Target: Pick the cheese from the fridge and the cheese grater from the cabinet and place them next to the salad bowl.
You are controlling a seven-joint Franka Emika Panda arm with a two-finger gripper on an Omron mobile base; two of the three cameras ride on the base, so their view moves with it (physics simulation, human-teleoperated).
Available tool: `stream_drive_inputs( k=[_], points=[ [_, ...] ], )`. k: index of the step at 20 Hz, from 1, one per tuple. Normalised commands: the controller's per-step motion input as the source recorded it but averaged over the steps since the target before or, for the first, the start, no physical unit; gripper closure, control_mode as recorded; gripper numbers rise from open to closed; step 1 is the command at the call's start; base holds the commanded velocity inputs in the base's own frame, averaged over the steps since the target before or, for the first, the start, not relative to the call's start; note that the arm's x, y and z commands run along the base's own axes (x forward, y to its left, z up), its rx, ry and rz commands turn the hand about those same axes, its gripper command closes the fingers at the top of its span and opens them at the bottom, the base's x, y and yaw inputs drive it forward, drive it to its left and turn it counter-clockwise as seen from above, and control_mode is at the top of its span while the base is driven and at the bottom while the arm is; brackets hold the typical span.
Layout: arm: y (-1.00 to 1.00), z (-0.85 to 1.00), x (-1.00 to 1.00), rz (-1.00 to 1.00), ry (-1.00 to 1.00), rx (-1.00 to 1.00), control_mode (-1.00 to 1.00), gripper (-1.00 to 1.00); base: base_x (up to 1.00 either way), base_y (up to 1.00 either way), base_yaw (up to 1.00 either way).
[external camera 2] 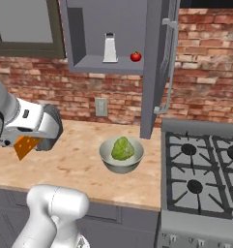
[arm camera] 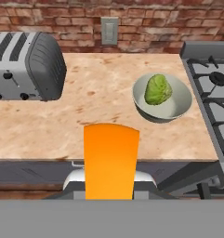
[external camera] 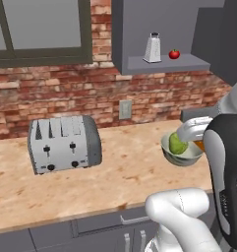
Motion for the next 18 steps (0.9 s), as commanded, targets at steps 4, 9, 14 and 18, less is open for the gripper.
stream_drive_inputs(
  k=[4,9,14,18],
  points=[
    [0.0,0.0,0.0,0.0,0.0,0.0,1.0,1.0,0.0,0.0,0.0],
    [0.0,0.0,0.0,0.0,0.0,0.0,1.0,1.0,0.0,0.0,0.0],
    [0.0,0.0,0.0,0.0,0.0,0.0,-1.0,1.0,0.0,0.0,0.0],
    [0.21,0.08,0.5,-0.02,0.21,-0.03,-1.0,1.0,0.0,0.0,0.0]
  ],
)
